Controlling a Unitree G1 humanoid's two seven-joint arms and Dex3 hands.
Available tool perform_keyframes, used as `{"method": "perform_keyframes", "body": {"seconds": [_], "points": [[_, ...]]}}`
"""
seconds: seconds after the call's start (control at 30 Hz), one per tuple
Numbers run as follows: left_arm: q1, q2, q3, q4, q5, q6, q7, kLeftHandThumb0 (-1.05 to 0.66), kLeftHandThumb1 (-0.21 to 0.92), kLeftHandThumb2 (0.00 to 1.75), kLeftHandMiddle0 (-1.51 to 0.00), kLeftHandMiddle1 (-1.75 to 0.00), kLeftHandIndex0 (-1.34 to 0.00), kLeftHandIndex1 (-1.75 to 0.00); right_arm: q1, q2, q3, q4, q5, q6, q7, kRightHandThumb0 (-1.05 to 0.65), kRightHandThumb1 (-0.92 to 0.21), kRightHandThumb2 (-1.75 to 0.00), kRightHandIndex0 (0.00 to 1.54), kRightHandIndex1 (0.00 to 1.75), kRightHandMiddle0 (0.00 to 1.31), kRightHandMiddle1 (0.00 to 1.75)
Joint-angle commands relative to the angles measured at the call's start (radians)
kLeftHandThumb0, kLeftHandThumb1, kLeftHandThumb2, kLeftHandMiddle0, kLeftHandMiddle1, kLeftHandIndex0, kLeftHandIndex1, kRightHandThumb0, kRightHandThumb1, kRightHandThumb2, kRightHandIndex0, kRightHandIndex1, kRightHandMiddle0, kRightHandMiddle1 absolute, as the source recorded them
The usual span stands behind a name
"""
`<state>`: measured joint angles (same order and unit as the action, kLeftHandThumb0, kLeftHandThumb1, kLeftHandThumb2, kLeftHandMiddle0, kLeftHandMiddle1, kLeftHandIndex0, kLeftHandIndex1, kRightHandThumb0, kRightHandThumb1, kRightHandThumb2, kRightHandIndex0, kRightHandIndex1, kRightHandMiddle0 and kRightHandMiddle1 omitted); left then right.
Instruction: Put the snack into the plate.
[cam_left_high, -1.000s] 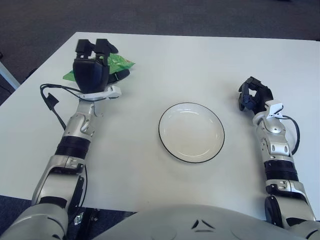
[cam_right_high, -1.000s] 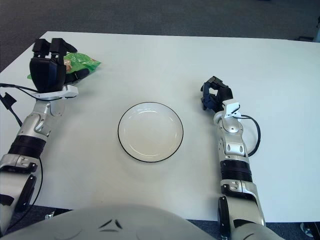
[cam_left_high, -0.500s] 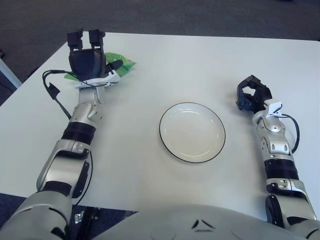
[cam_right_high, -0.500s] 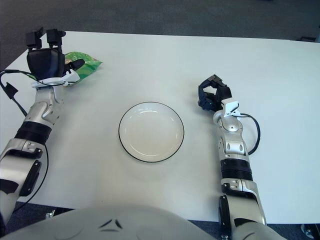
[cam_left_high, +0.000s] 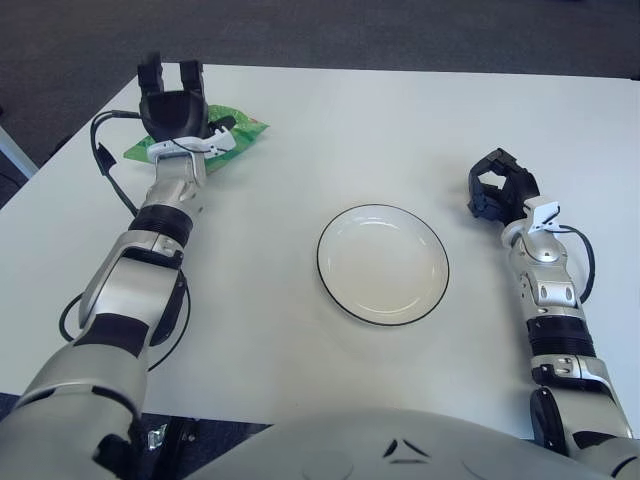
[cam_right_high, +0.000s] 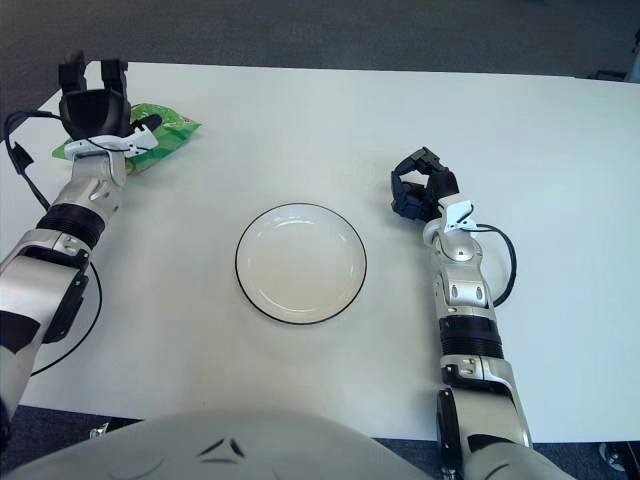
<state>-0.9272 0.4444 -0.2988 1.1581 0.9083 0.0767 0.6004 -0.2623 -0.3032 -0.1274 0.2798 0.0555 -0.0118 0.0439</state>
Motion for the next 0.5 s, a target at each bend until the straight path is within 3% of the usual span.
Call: {"method": "perform_keyframes", "body": {"seconds": [0.0,0.27,0.47], "points": [[-0.064,-0.003,-0.031,0.07,-0.023,-0.025,-0.032,-1.05,0.92,0.9,0.0,-0.21,0.0,-0.59,0.063,0.009,0.032,0.052,-0.028,0.078,0.027,-0.42,-0.55,-1.03,1.14,1.75,0.44,1.75],[-0.096,-0.009,-0.065,0.117,-0.084,-0.07,-0.14,-1.05,0.92,0.93,0.0,-0.16,0.0,-0.59,0.068,0.004,0.038,0.036,-0.031,0.098,0.031,-0.41,-0.55,-1.02,1.13,1.75,0.43,1.75],[-0.116,-0.012,-0.095,0.14,-0.107,-0.049,-0.255,-1.05,0.92,0.97,0.0,-0.11,0.0,-0.52,0.073,0.002,0.041,0.023,-0.035,0.114,0.026,-0.42,-0.55,-1.02,1.13,1.75,0.43,1.75]]}}
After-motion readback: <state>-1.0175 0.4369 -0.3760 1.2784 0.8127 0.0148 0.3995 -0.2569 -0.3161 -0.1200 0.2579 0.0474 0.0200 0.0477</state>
